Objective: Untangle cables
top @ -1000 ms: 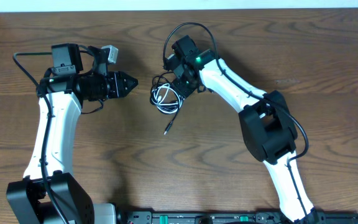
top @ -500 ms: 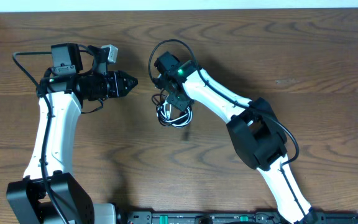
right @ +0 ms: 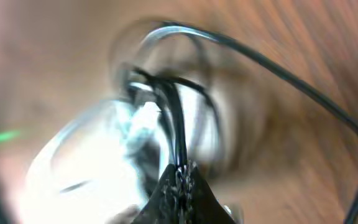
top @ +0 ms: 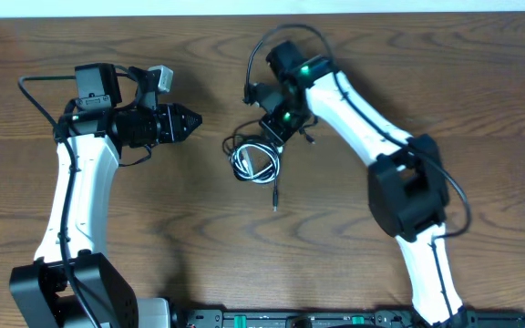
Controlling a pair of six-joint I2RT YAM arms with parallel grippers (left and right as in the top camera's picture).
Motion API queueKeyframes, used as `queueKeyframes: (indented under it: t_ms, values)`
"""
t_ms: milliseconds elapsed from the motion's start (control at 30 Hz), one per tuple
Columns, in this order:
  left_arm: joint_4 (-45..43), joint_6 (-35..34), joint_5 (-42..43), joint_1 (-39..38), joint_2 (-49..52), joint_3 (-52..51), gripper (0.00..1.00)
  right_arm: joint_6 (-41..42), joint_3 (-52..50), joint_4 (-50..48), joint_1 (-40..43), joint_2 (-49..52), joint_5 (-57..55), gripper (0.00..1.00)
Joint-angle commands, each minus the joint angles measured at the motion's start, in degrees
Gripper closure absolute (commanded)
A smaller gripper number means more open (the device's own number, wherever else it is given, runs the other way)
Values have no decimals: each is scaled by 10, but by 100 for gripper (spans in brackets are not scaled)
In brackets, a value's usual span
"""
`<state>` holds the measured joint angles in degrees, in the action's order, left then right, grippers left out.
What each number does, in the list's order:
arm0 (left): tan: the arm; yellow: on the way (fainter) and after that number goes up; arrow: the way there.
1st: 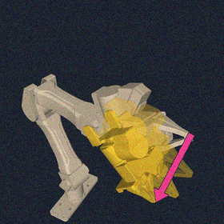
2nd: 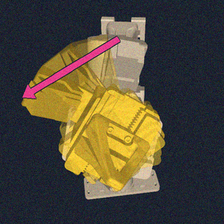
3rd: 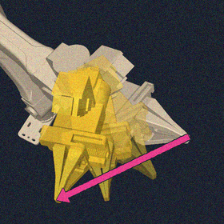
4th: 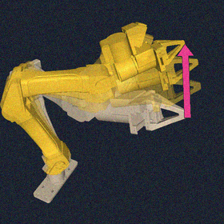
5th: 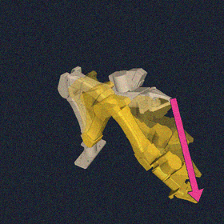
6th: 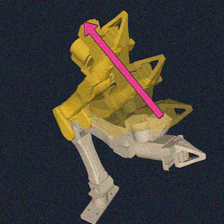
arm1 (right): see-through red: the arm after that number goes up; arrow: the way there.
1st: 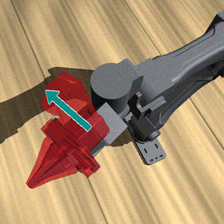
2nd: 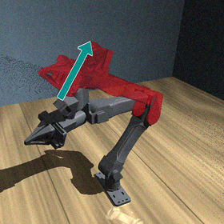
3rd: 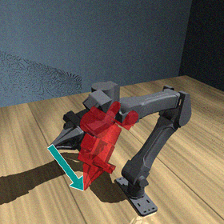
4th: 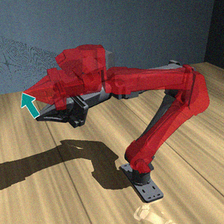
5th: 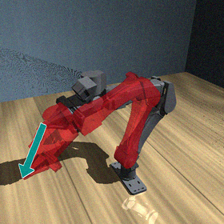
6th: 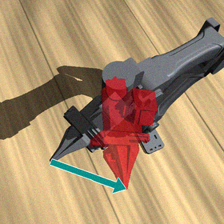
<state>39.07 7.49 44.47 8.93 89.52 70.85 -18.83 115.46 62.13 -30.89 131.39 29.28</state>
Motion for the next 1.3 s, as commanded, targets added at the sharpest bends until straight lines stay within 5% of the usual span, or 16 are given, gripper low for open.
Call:
queueKeyframes:
  t_ms: [0,267,533,633,767,1167,1233,1267]
  values:
    - [4,-3,4,0,4,6,66,-57,20,3,-5,-85,119,99]
    - [-1,4,61,-4,4,6,50,-70,20,2,-5,-130,179,99]
    - [-9,21,-15,-23,4,6,49,-19,20,-2,-4,-122,37,99]
    - [-44,21,-73,-26,16,6,49,30,19,-7,10,-120,-12,69]
    - [-98,22,-94,-46,56,6,45,57,20,-10,28,-120,-39,44]
    - [-135,130,-78,-90,196,6,35,45,19,16,48,-120,-58,47]
    - [-155,140,-81,-90,213,6,30,41,19,17,48,-120,-58,48]
    - [-163,139,-81,-90,218,6,17,37,19,18,48,-120,-58,48]
